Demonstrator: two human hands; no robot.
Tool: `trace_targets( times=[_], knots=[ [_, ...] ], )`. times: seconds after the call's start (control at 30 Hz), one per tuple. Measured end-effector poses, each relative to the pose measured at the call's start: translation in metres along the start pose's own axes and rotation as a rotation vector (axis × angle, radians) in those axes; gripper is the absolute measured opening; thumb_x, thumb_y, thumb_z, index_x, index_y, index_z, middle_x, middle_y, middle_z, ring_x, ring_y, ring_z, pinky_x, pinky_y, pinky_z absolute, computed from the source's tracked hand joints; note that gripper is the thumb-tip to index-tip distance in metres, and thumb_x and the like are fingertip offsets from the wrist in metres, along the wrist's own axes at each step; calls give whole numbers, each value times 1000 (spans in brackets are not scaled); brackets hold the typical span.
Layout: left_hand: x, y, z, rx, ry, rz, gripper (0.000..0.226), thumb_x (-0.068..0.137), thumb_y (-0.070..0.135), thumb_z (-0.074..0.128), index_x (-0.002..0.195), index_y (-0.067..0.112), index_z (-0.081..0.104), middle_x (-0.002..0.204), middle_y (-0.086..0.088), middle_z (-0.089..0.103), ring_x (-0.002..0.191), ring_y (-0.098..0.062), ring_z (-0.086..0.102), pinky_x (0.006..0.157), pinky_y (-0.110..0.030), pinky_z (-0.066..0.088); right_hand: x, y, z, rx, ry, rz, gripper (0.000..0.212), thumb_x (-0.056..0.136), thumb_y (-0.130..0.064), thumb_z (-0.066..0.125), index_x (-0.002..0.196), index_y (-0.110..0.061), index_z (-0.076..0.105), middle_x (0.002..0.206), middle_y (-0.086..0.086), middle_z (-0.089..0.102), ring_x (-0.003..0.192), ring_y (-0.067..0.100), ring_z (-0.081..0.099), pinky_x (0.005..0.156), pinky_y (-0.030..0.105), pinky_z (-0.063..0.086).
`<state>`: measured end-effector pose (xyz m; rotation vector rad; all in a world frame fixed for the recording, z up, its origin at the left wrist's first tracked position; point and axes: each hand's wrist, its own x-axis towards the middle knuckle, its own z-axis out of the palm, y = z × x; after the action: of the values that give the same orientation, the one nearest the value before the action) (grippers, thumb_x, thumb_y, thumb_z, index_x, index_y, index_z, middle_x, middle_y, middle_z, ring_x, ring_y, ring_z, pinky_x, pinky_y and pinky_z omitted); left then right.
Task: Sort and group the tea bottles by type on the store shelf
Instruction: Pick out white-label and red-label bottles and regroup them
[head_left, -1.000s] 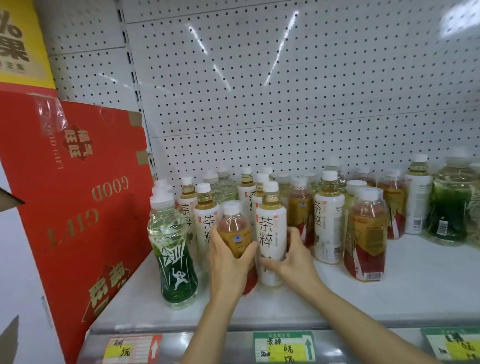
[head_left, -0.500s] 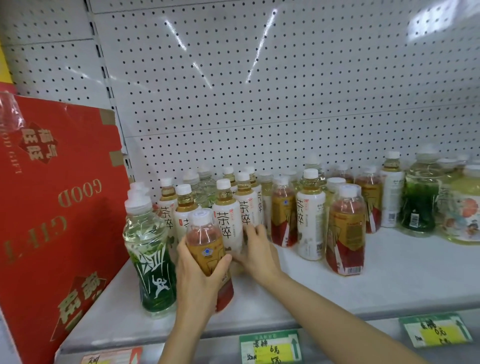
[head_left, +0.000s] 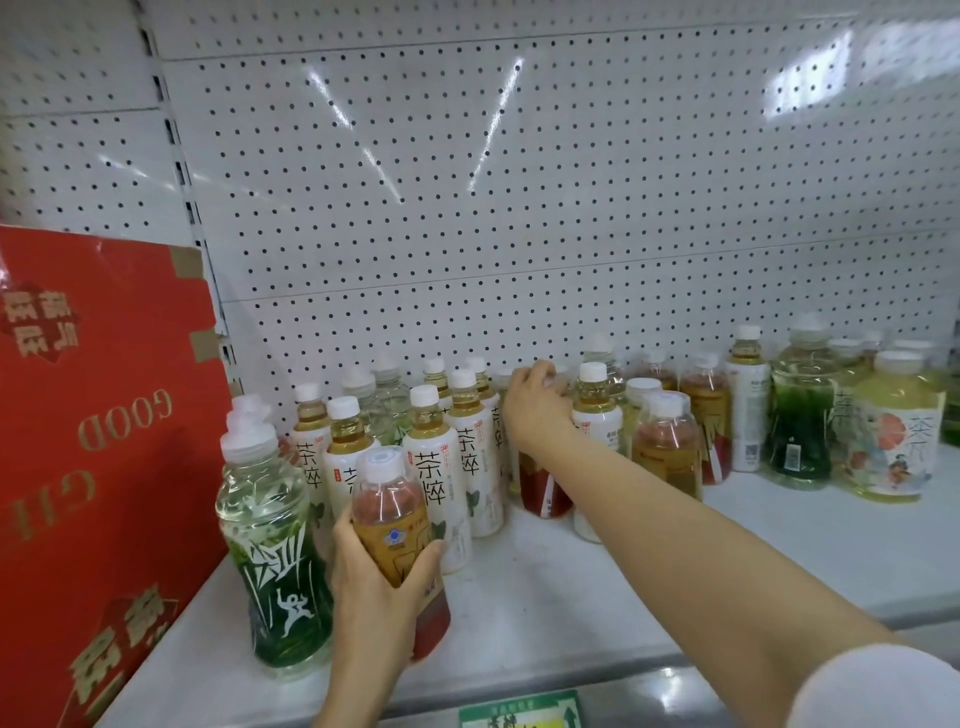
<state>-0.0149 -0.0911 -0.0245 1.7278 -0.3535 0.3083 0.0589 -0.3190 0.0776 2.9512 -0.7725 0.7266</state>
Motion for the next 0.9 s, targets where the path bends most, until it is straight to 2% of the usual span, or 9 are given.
trace_targets(
  times=[0.13,0.23,0.3,0.4,0.47,0.57,0.63,0.73,0.9],
  knots=[
    [-2,2,0,-10,-3,8,87,70,45,81,135,51,23,133,1,51,122,-26,53,99,-58,48,-6,-5,-8,287,-36,-15,60,85,0,58,136,-9,30,138,25,23,108,42,53,82,40,56],
    [-4,-1,1,-39,-5,17,90,75,38,81,142,44,22,135,-1,51,120,-26,54,99,-55,48,-29,3,1,485,-79,-39,80,81,6,64,143,-27,25,147,24,20,118,45,50,91,45,52],
    [-6,-2,1,-69,-4,20,90,77,36,81,145,40,23,134,-2,52,118,-25,55,95,-48,48,-45,9,9,530,1,-101,86,79,2,66,144,-33,22,142,24,31,122,47,46,93,50,50],
    [-8,-2,2,-124,5,19,89,79,31,80,148,36,25,134,-1,51,117,-23,53,95,-45,45,-75,18,7,598,120,-193,91,78,-8,70,148,-35,18,127,18,42,114,39,50,92,48,50],
    [-9,2,5,-160,6,17,88,80,26,80,149,33,27,132,1,50,115,-20,50,101,-49,42,-102,24,-1,686,174,-235,92,79,-18,72,148,-37,15,131,13,43,106,30,56,93,44,50],
    [-16,11,17,-201,7,22,83,81,21,79,149,29,33,124,2,49,113,-19,49,105,-53,41,-140,40,-12,842,252,-261,91,78,-28,71,148,-35,13,140,3,41,124,19,46,105,36,41],
    [-26,19,29,-228,25,31,78,81,21,79,146,30,37,124,1,53,115,-21,52,103,-53,44,-161,58,-16,960,297,-230,92,77,-30,71,149,-30,14,136,-2,41,124,15,45,107,36,41],
    [-40,35,48,-267,26,43,79,78,24,81,146,29,41,125,2,57,114,-22,55,95,-46,47,-181,96,-25,1020,343,-237,94,75,-30,68,150,-32,12,128,-6,42,114,16,51,100,42,46],
    [-60,66,95,-389,-37,23,98,58,48,82,146,30,43,126,2,63,113,-19,62,92,-46,53,-181,176,-34,1021,386,-239,91,71,-34,68,147,-44,18,130,-3,44,108,26,57,88,49,53]
  ],
)
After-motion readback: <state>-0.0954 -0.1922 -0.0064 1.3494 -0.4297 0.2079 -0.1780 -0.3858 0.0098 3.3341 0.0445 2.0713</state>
